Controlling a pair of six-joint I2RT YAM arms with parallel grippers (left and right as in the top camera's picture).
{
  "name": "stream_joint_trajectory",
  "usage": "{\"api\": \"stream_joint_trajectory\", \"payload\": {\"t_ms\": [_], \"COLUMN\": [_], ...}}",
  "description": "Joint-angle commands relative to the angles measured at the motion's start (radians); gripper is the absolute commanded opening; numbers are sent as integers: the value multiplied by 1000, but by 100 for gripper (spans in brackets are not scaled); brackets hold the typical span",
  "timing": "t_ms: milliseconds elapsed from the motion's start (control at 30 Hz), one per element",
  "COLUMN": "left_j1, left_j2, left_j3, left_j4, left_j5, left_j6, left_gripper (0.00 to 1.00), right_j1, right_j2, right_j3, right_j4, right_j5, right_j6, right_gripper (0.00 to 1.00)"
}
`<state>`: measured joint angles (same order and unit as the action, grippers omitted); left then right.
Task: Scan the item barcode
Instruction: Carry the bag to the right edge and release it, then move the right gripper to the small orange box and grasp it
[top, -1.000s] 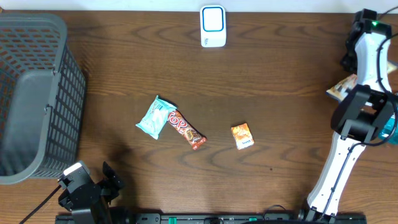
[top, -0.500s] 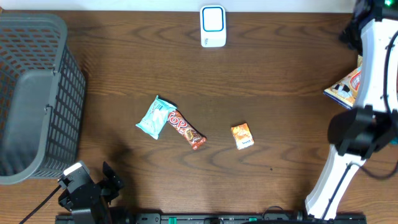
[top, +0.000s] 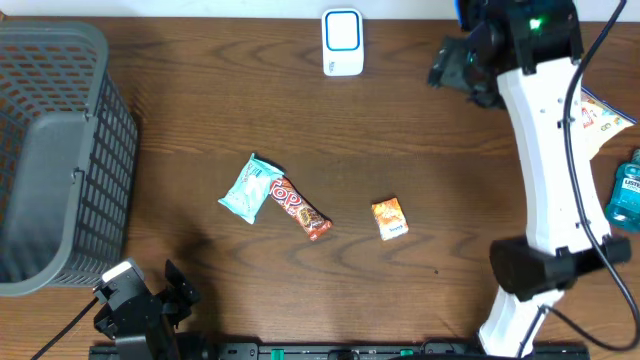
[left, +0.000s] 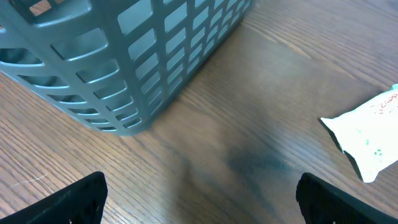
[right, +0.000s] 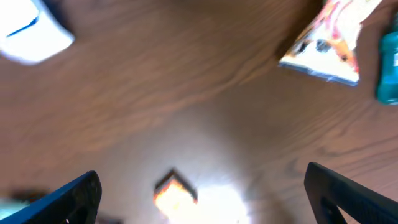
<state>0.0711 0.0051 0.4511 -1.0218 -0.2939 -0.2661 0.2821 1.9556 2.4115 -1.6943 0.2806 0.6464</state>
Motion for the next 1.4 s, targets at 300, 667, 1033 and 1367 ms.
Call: {"api": "stream_joint_trajectory", "payload": {"t_ms": [300, 667, 1033, 1367], "left_j1": [2, 2, 2, 2], "left_j2": [-1, -1, -1, -1], "left_j3": [10, 10, 10, 10], "left_j4": [0, 0, 0, 0], "left_j5": [-9, -9, -9, -9], "left_j6": [-9, -9, -9, -9], "left_gripper": [98, 97, 97, 97], "right_j1": [193, 199, 203, 203], "right_j2": [-567, -674, -670, -614], "right_j3": [-715, -1443, -1624, -1699], "right_j4": [126, 824, 961, 1144], "right_j5": [64, -362, -337, -319], "right_j6": [265, 391, 580, 581], "right_gripper": [99, 75, 67, 52]}}
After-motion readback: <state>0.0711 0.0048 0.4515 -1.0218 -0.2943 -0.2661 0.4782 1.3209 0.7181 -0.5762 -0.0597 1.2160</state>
